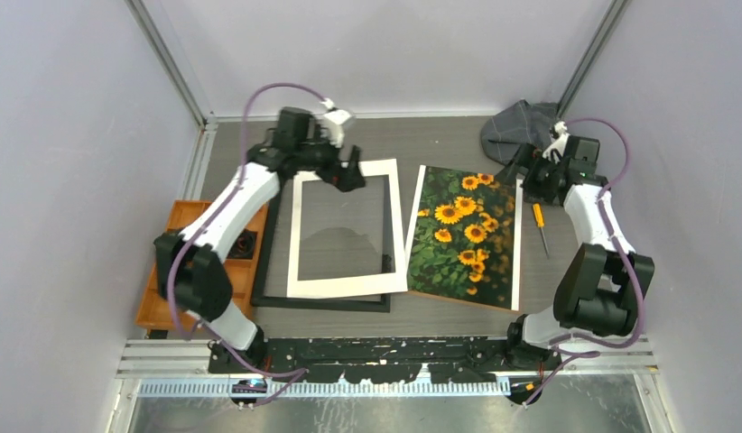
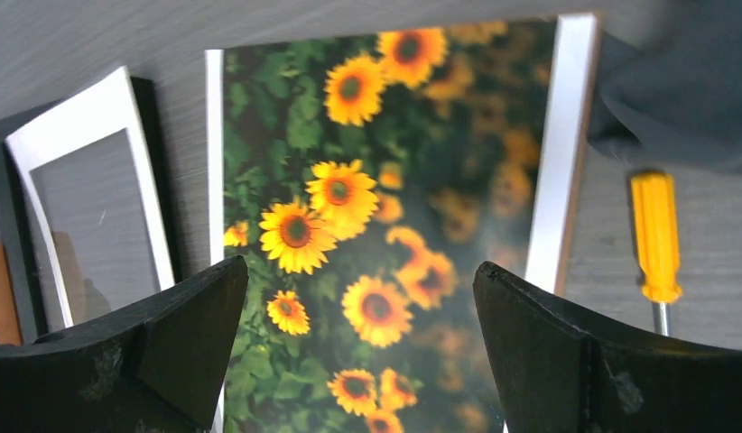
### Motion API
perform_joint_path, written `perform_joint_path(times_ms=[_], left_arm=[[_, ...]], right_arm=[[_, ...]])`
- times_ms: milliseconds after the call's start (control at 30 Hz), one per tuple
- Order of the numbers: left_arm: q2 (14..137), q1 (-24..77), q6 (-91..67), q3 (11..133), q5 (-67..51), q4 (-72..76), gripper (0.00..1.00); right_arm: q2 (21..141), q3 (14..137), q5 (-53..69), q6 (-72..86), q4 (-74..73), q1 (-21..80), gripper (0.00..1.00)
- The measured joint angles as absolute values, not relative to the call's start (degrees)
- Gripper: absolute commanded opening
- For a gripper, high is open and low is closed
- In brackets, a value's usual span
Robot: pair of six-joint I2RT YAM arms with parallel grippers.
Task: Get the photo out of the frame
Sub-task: Pick up the photo from the photo frame.
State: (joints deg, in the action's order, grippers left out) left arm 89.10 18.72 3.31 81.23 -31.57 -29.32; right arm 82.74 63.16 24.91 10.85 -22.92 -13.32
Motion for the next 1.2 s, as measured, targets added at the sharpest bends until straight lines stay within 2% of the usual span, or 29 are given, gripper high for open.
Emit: perform_joint_path(times_ms=[200, 500, 700, 867, 1200], left_arm=[[103.8, 33.1, 0.3, 92.1, -28.1, -29.1, 0.95], [122.1, 45.0, -4.2, 104.2, -21.9, -30.7, 0.96], [130.0, 48.6, -4.1, 111.5, -15.6, -36.3, 0.95], [133.1, 49.0, -3.9, 112.7, -12.0, -40.7, 0.93], [132.0, 49.2, -2.2, 110.7, -7.0, -44.8, 0.94]], right_arm=[[87.8, 62.0, 26.5, 11.1, -25.4, -19.0, 1.00], [89.8, 60.9, 27.8, 10.6, -25.4, -22.1, 1.00], [90.5, 60.9, 28.8, 10.7, -25.3, -22.6, 1.00], [91.4, 60.9, 29.9, 10.7, -25.3, -22.6, 1.00], [91.4, 60.9, 30.9, 11.1, -25.3, -22.6, 1.00]])
